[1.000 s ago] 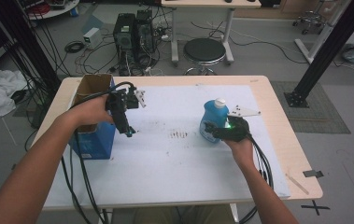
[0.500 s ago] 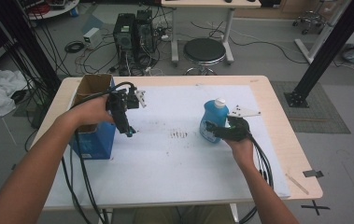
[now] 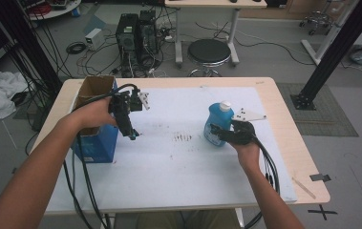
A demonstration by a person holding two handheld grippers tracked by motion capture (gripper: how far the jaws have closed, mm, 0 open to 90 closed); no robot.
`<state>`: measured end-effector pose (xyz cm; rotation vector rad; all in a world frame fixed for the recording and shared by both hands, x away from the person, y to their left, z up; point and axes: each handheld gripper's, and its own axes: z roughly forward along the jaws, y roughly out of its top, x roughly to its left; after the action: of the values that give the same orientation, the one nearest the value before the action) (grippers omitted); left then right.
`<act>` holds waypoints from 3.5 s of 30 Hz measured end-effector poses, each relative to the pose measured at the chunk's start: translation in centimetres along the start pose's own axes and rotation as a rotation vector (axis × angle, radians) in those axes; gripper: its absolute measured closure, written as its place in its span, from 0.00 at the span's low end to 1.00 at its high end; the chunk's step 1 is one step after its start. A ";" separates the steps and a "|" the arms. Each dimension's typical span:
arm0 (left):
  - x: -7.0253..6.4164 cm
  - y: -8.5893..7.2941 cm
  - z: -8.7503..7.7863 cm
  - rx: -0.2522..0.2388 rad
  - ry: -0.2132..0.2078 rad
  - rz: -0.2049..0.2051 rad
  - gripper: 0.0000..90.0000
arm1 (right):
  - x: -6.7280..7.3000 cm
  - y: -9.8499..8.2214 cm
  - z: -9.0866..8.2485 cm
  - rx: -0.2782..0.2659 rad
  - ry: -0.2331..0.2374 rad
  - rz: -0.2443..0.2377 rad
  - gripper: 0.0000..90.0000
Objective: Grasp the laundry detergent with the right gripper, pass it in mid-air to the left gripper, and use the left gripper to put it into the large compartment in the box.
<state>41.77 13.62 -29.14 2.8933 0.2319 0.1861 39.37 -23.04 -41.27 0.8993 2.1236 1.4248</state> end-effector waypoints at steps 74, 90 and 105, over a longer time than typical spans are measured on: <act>-7.1 7.8 -6.1 -0.080 -0.085 0.060 0.04 | 8.8 8.6 0.7 0.105 0.703 -0.364 0.51; -7.2 9.5 -6.3 -0.080 -0.124 0.077 0.04 | 10.3 9.1 2.3 0.104 0.732 -0.374 0.51; -6.8 11.0 -5.2 -0.048 -0.144 0.092 0.04 | 10.5 9.5 2.7 0.106 0.735 -0.361 0.51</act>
<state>35.92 3.06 -22.21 2.8558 0.0682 -0.0009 36.43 -11.27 -33.42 -0.0312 2.7101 1.6038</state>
